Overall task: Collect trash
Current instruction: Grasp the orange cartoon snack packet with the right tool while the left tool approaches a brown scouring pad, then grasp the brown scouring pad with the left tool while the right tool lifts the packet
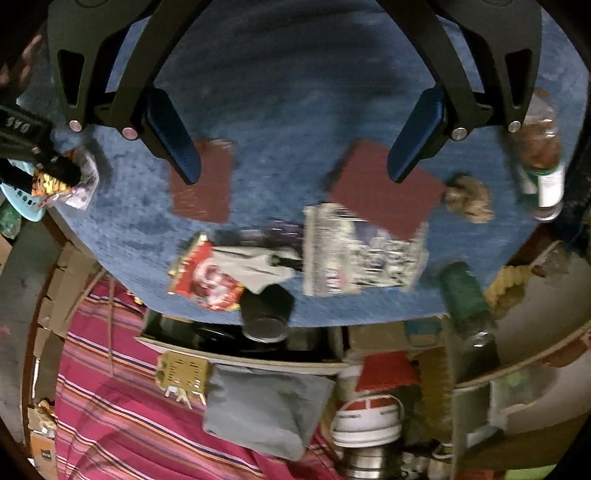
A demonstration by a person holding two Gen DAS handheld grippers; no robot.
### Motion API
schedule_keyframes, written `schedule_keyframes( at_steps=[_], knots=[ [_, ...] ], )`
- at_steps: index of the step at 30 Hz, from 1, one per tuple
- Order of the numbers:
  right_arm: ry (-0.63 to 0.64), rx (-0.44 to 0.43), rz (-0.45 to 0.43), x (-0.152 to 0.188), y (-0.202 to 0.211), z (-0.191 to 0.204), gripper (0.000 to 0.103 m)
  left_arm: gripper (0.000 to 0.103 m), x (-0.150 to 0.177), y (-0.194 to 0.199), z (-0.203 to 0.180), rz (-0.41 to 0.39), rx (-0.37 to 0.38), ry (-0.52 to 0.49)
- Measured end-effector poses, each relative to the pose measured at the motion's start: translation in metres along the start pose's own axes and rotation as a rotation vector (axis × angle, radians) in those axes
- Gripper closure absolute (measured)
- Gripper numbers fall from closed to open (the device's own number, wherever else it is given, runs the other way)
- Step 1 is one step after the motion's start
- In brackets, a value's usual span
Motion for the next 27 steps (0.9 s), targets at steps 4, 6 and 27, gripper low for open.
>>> schedule_keyframes(
  at_steps=[4, 6, 27],
  knots=[
    [-0.015, -0.013, -0.016, -0.013, 0.001, -0.022, 0.009, 0.006, -0.004, -0.018, -0.035, 0.034, 0.071, -0.035],
    [-0.017, -0.007, -0.023, -0.017, 0.001, -0.031, 0.009, 0.006, -0.005, -0.029, -0.051, 0.06, 0.082, -0.071],
    [-0.017, -0.034, -0.088, -0.035, 0.023, -0.061, 0.009, 0.049, -0.008, -0.043, -0.07, 0.117, 0.115, -0.086]
  ],
)
Point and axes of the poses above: each gripper's, at about its wrist camera, not at the fingertips, and y roughly against the way its jaws point, z to its left, x to its underside, the point moved 10 cm from there along -y, roughly the way its jaws point, and after that the axes turned 13 degrees about -y, right-handed, at the moved point
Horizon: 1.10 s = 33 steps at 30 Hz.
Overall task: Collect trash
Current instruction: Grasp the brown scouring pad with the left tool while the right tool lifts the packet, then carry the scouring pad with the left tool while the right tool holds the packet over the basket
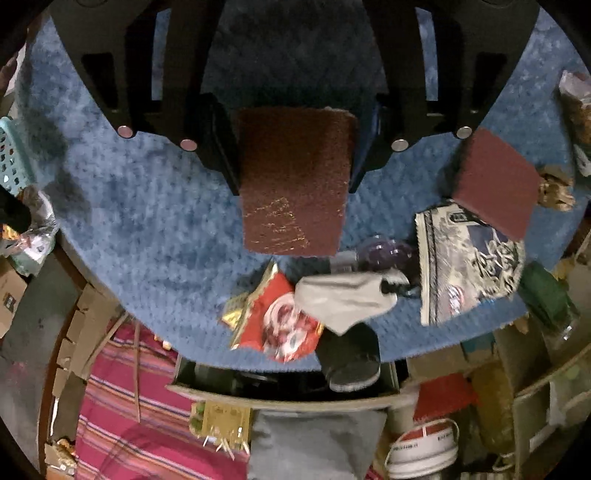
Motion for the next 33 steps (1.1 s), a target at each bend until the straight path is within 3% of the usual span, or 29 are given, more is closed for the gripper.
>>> schedule_keyframes(
  at_steps=[5, 10, 18, 26, 33],
  knots=[
    [0.008, 0.03, -0.054, -0.015, 0.022, -0.029, 0.009, 0.049, -0.024, 0.039, -0.023, -0.112, -0.018, -0.029],
    [0.01, 0.143, -0.084, -0.022, 0.038, -0.092, 0.009, 0.049, -0.045, 0.059, -0.064, -0.177, 0.003, -0.064],
    [-0.118, 0.236, -0.042, -0.017, 0.041, -0.196, 0.009, 0.049, -0.071, 0.056, -0.173, -0.226, 0.083, -0.19],
    [-0.18, 0.227, -0.007, -0.01, 0.031, -0.224, 0.008, 0.049, -0.071, 0.038, -0.243, -0.208, 0.16, -0.259],
    [-0.192, 0.239, 0.023, -0.004, 0.023, -0.231, 0.007, 0.049, -0.072, 0.031, -0.266, -0.202, 0.19, -0.277]
  ],
)
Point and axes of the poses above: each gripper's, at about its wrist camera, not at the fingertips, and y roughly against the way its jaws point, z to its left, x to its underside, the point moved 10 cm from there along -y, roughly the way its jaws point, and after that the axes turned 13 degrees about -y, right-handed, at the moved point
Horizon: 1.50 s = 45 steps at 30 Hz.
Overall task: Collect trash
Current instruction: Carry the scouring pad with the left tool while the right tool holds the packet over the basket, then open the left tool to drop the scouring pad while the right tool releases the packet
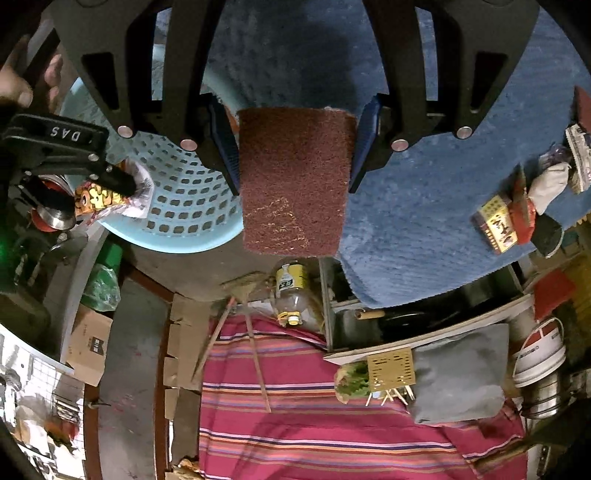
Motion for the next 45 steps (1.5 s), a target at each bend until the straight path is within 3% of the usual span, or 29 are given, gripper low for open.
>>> schedule_keyframes(
  at_steps=[14, 18, 23, 27, 32, 35, 41, 45],
  knots=[
    [-0.062, 0.006, 0.111, 0.015, -0.018, -0.015, 0.005, 0.049, -0.002, -0.004, -0.007, 0.004, 0.0, -0.001],
    [-0.01, 0.038, 0.087, 0.013, -0.017, -0.012, 0.005, 0.049, -0.003, -0.002, -0.006, 0.003, -0.004, -0.004],
    [0.065, 0.084, 0.173, 0.033, -0.024, -0.014, 0.004, 0.049, -0.002, -0.001, -0.004, 0.002, -0.012, -0.008],
    [0.064, 0.072, 0.187, 0.035, -0.02, -0.018, 0.004, 0.049, -0.001, -0.001, -0.001, 0.004, -0.013, 0.0],
    [-0.06, -0.02, 0.208, 0.03, -0.011, -0.022, 0.004, 0.049, -0.001, 0.001, -0.003, 0.005, -0.009, 0.005],
    [-0.147, -0.009, 0.211, 0.029, -0.009, -0.03, 0.004, 0.049, -0.002, 0.005, -0.004, 0.001, -0.012, -0.004],
    [0.041, 0.084, 0.167, 0.034, -0.015, -0.019, 0.004, 0.049, -0.003, 0.012, -0.003, -0.005, -0.023, -0.023],
    [0.026, 0.069, 0.176, 0.032, -0.01, -0.023, 0.004, 0.049, 0.0, 0.006, -0.009, 0.016, 0.007, -0.026]
  ],
)
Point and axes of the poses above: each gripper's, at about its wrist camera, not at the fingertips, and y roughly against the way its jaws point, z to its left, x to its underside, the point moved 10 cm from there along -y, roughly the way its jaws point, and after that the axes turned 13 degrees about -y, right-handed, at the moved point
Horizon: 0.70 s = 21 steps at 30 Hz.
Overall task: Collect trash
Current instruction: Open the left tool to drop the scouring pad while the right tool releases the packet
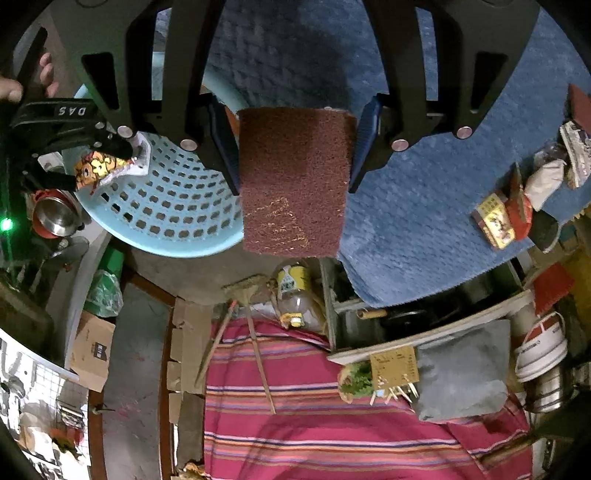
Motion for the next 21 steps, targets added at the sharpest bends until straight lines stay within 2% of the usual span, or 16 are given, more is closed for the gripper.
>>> schedule_keyframes(
  at_steps=[9, 13, 21],
  knots=[
    [0.141, 0.03, 0.016, 0.017, 0.003, 0.0, 0.004, 0.049, 0.012, -0.029, -0.048, 0.057, 0.124, -0.045],
    [0.1, 0.017, 0.011, 0.013, 0.007, -0.011, 0.004, 0.048, 0.012, -0.035, -0.059, 0.066, 0.156, -0.076],
    [0.071, -0.012, 0.01, 0.008, 0.008, -0.01, 0.004, 0.048, 0.016, -0.046, -0.055, 0.108, 0.176, -0.058]
  ],
)
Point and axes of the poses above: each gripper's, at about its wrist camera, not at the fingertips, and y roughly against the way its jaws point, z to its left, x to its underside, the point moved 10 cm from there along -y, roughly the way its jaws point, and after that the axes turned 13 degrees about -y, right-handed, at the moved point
